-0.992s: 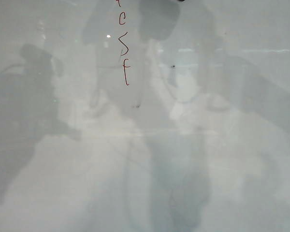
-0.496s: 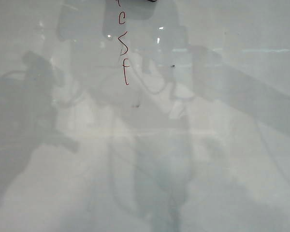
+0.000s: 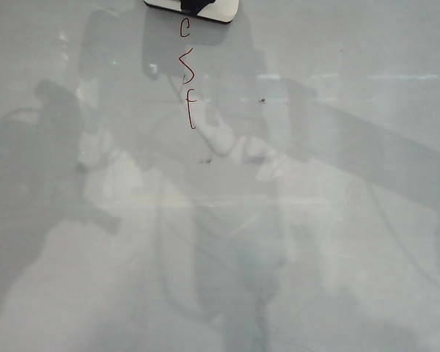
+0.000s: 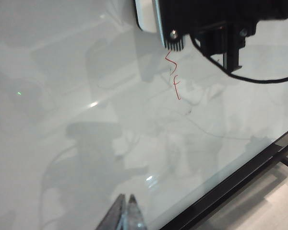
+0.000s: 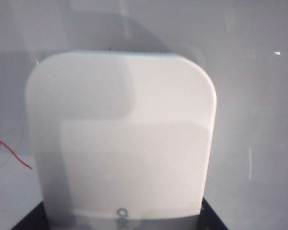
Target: Grab the whiteboard eraser that is attached to the surface of the whiteboard and use it to clean the writing on the whiteboard.
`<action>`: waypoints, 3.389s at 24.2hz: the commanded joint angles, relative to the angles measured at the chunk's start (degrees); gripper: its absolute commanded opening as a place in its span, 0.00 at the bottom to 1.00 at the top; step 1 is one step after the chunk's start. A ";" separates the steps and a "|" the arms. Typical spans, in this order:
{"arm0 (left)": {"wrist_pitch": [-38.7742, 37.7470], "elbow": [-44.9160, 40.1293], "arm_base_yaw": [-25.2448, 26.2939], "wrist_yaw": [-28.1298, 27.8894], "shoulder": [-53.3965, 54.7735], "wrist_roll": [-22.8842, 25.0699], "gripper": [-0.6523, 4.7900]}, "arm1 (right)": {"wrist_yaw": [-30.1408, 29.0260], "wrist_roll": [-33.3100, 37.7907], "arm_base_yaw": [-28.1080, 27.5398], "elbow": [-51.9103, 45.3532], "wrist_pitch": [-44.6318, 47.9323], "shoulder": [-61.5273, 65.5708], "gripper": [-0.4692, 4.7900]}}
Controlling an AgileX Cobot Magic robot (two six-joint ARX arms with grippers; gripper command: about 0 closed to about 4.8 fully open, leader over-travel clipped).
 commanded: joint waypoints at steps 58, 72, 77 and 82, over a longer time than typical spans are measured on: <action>7.76 0.13 -0.04 0.28 -0.22 0.07 0.12 | -12.85 14.01 -9.01 4.83 -17.70 8.26 0.45; 7.87 0.11 -0.04 -2.25 0.17 1.53 0.12 | -13.42 13.53 -8.70 -11.17 -5.40 8.28 0.43; 7.89 0.11 -0.04 -2.27 0.46 1.53 0.12 | -6.19 11.93 -8.66 -11.15 -1.29 9.33 0.42; 7.87 0.11 -0.04 -2.29 0.48 1.53 0.12 | 5.95 1.09 -8.24 -11.13 10.54 7.98 0.42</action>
